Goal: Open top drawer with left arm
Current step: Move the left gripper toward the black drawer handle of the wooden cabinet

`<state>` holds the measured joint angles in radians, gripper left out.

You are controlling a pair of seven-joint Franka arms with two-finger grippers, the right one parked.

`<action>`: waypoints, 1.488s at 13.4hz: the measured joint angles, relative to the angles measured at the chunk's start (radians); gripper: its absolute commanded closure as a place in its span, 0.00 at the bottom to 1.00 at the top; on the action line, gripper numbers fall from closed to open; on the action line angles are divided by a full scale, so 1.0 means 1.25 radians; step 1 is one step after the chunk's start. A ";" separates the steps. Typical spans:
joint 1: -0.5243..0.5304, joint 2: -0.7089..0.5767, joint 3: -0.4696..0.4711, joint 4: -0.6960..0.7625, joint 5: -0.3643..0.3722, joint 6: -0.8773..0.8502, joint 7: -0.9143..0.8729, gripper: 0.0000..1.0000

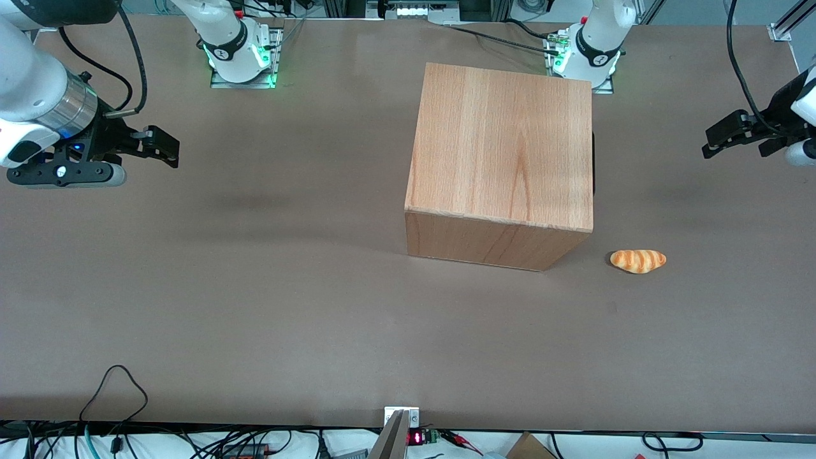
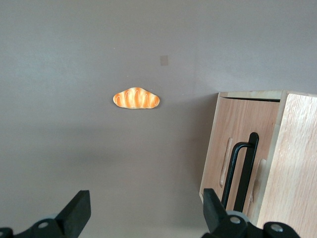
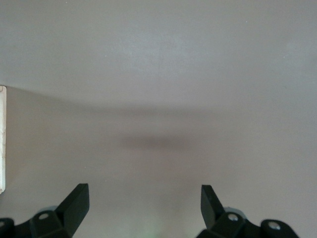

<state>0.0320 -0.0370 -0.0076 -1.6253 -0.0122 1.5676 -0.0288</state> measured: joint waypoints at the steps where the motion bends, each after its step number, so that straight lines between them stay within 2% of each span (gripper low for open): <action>1: 0.000 0.001 0.000 0.001 0.000 -0.002 0.000 0.00; 16: 0.006 0.011 -0.001 -0.003 -0.001 -0.025 0.000 0.00; 20: 0.005 0.028 -0.011 -0.057 -0.063 -0.007 0.000 0.00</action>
<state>0.0381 -0.0019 -0.0215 -1.6969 -0.0909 1.5584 -0.0287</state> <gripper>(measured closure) 0.000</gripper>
